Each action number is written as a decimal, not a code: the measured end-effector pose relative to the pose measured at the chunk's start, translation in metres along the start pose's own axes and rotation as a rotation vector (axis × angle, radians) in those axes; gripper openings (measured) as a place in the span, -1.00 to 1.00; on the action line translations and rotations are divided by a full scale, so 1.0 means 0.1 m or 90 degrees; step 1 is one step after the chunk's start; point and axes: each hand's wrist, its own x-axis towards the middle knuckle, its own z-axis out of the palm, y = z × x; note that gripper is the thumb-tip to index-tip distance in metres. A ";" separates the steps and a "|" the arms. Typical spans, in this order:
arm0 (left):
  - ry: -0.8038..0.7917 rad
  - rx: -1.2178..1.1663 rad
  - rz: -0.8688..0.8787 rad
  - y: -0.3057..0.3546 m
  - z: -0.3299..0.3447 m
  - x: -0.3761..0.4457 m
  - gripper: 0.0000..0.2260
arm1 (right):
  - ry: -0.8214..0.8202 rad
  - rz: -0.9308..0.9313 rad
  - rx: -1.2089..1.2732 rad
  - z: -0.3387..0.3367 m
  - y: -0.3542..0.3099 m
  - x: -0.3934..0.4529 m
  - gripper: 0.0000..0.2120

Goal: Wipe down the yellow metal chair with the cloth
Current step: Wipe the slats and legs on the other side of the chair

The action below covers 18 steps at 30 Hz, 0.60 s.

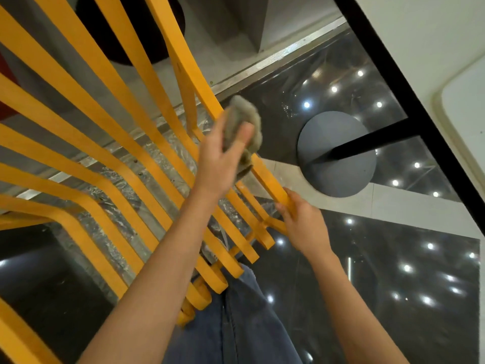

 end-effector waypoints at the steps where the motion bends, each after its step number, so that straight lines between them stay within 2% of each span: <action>1: -0.097 0.123 0.046 -0.09 0.09 0.02 -0.67 | 0.011 -0.010 -0.002 0.06 0.00 -0.02 -0.65; 3: -0.265 0.436 0.193 -0.39 0.24 -0.08 -0.59 | 0.040 -0.004 0.024 0.16 -0.01 -0.05 -0.72; 4: -0.312 0.581 0.266 -0.60 0.28 -0.17 -0.56 | 0.053 0.006 0.033 0.19 -0.01 -0.04 -0.75; 6: -0.325 0.762 0.353 -0.91 0.33 -0.36 -0.51 | 0.076 0.015 0.035 0.23 0.00 -0.03 -0.79; 8: -0.304 0.811 0.387 -1.01 0.36 -0.46 -0.50 | 0.080 0.028 0.024 0.28 0.01 0.00 -0.81; 11: -0.356 0.899 0.486 -0.98 0.36 -0.35 -0.50 | 0.095 0.047 0.024 0.35 0.06 0.00 -0.81; 12: -0.340 0.938 0.495 -0.95 0.27 -0.20 -0.50 | 0.104 0.041 0.028 0.37 0.08 -0.01 -0.80; 16: -0.147 0.971 0.344 -0.74 -0.22 0.47 -0.60 | 0.136 0.012 0.039 0.42 0.11 -0.02 -0.81; 18: -0.133 0.952 0.323 -0.73 -0.21 0.47 -0.64 | 0.152 -0.003 0.022 0.44 0.11 -0.01 -0.85</action>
